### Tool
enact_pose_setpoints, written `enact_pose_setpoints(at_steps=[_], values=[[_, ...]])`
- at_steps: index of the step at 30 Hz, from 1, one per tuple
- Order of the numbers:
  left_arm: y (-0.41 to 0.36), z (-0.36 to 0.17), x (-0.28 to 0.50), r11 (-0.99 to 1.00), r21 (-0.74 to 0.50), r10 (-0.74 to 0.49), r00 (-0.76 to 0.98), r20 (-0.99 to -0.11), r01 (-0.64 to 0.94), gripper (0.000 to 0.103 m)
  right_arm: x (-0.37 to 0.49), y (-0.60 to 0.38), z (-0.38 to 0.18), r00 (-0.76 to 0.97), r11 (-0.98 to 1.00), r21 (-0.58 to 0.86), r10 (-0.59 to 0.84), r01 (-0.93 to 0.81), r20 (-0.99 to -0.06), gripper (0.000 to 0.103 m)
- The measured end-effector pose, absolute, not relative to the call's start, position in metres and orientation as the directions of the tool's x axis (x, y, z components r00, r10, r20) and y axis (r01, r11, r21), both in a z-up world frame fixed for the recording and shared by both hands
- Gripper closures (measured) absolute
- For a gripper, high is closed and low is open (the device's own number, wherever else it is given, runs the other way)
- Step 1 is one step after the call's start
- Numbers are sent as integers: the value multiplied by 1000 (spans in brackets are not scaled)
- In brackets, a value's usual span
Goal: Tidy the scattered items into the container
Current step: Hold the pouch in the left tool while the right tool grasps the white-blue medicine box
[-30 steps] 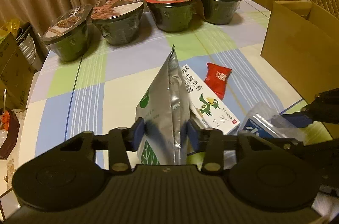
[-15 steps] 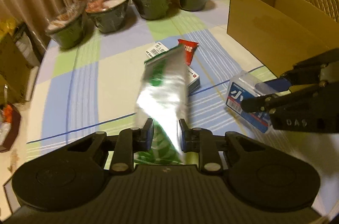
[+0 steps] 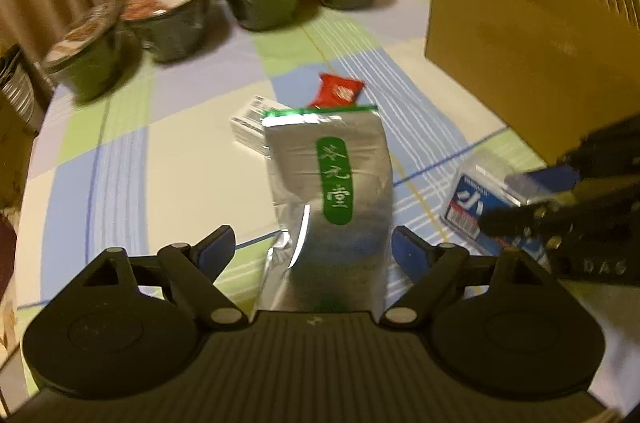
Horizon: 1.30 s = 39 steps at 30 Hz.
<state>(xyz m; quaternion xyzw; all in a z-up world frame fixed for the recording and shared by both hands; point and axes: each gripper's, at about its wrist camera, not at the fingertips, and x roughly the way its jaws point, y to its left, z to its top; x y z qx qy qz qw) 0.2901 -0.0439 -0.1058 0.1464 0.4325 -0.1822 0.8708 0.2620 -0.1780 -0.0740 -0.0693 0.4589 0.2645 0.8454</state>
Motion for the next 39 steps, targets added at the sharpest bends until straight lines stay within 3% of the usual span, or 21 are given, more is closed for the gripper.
enact_pose_setpoints(at_steps=[5, 7, 9, 12, 15, 34, 39], values=[[-53, -121, 298, 877, 107, -184, 532, -827, 469, 23, 265, -176, -75, 426, 850, 136, 386, -509, -818, 69], [-53, -126, 302, 880, 107, -173, 522, -835, 463, 30, 266, -177, -75, 420, 851, 141, 386, -506, -821, 69], [-53, -129, 306, 881, 90, -178, 502, -846, 464, 50, 267, -177, -75, 416, 851, 142, 385, -506, -824, 69], [-53, -127, 308, 882, 91, -172, 495, -852, 463, 61, 267, -177, -76, 409, 847, 142, 386, -512, -827, 69], [-50, -124, 307, 888, 74, -176, 484, -857, 454, 65, 268, -176, -77, 403, 843, 141, 387, -520, -829, 69], [-42, -123, 298, 883, 66, -191, 484, -854, 465, 65, 287, -172, -88, 388, 851, 95, 331, -517, -860, 69], [-43, -124, 298, 881, 77, -184, 488, -853, 466, 58, 290, -169, -92, 380, 853, 92, 323, -514, -867, 69]])
